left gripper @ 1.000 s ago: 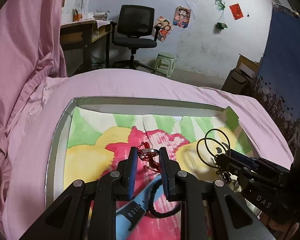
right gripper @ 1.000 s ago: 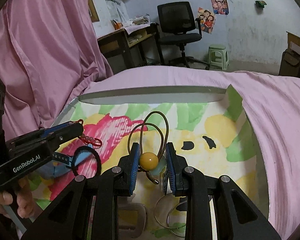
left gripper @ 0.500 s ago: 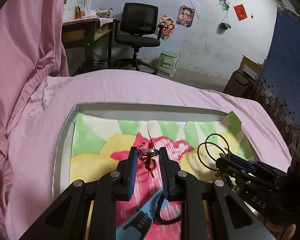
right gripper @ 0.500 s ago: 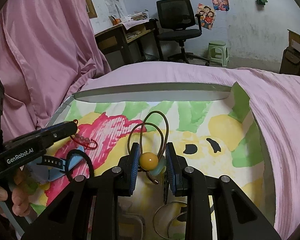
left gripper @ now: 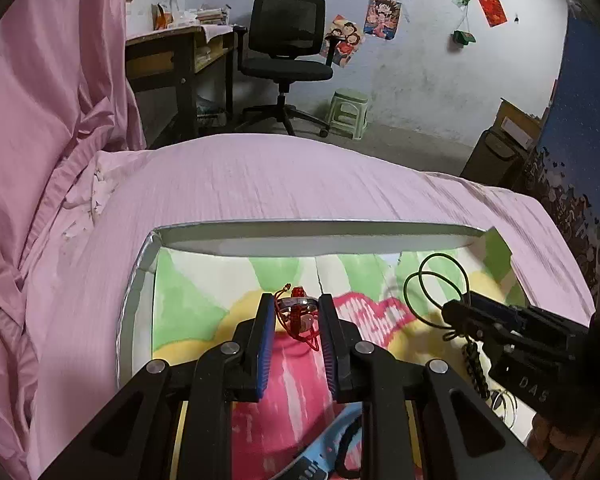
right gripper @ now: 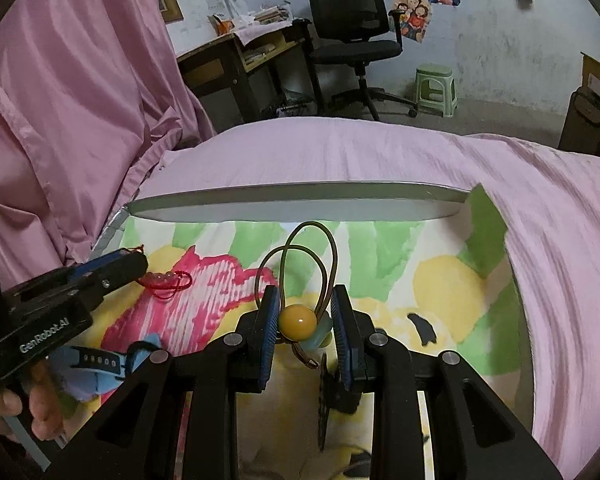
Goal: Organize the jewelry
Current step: 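Lower into the tray and open the left gripper while the right gripper opens too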
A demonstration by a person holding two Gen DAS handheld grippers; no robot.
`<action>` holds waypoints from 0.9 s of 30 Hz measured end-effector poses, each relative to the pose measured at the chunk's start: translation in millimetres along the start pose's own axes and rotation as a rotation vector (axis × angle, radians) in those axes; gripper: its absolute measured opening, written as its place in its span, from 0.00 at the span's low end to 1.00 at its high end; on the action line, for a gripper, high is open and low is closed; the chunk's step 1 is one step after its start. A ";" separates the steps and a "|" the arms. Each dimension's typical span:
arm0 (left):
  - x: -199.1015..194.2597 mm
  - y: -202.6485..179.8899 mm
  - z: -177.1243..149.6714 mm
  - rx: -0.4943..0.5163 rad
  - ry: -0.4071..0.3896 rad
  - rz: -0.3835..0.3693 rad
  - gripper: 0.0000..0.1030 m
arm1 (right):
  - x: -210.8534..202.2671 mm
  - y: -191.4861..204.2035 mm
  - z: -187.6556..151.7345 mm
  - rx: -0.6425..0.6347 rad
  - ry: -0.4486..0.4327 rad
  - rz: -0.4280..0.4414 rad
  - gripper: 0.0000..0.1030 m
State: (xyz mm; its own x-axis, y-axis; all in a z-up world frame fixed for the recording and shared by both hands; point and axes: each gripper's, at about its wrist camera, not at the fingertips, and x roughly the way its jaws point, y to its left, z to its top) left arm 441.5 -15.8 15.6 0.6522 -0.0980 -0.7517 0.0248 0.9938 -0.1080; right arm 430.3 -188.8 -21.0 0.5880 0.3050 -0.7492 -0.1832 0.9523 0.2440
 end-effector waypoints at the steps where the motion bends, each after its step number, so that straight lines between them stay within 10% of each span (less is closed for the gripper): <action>1: 1.3 1.6 2.2 -0.001 0.002 0.006 0.20 | 2.5 0.8 0.4 0.000 0.003 0.000 0.23; 19: 30.8 22.8 -1.3 -0.075 0.156 -0.027 0.21 | 32.9 4.5 10.1 0.023 0.092 0.023 0.24; 25: 5.9 26.1 -7.1 -0.087 0.085 -0.067 0.39 | 22.7 -4.0 7.9 0.067 0.056 0.043 0.46; 27: -7.7 26.7 -9.6 -0.096 0.036 -0.074 0.59 | 10.6 -7.1 5.1 0.082 0.026 0.043 0.49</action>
State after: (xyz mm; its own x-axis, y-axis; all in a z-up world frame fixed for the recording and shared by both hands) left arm 429.9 11.0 12.3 0.6238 -0.1747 -0.7618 -0.0017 0.9744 -0.2248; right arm 441.8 -192.4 -27.5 0.5600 0.3468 -0.7524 -0.1424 0.9349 0.3250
